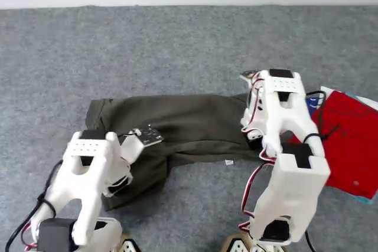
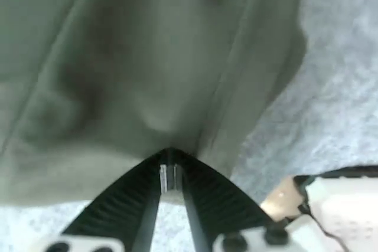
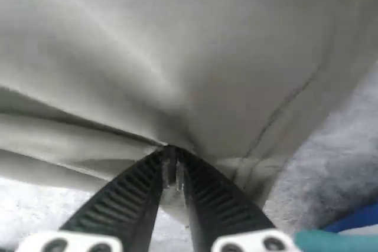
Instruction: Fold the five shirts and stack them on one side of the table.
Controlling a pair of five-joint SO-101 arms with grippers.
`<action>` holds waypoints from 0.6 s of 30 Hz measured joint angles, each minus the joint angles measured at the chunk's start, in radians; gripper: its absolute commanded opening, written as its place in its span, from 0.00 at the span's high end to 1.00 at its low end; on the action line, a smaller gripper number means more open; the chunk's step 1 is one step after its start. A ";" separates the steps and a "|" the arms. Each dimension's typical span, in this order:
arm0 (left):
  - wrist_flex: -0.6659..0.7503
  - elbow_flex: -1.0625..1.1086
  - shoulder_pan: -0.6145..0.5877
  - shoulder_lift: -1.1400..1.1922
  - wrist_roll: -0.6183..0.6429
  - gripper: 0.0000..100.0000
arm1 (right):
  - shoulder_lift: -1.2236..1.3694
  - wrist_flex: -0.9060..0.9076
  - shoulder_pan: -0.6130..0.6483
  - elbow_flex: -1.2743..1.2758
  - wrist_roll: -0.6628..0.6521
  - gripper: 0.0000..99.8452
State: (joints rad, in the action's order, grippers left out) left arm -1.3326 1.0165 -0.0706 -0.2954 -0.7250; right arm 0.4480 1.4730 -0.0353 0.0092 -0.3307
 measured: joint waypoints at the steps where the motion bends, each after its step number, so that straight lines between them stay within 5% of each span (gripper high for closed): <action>1: 0.000 0.009 -0.028 -0.002 -0.026 0.98 | 0.000 -0.005 -0.008 0.000 0.000 0.99; 9: -0.038 -0.028 -0.183 -0.034 -0.117 0.99 | -0.021 0.127 -0.005 -0.064 0.000 0.99; 18: -0.232 -0.193 -0.195 -0.336 -0.118 0.99 | -0.167 0.232 0.245 -0.132 0.005 0.99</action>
State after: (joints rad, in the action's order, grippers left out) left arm -1.5643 0.8232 -0.2654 -0.6314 -0.8431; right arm 0.2808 1.7047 0.2102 -0.1227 -0.3261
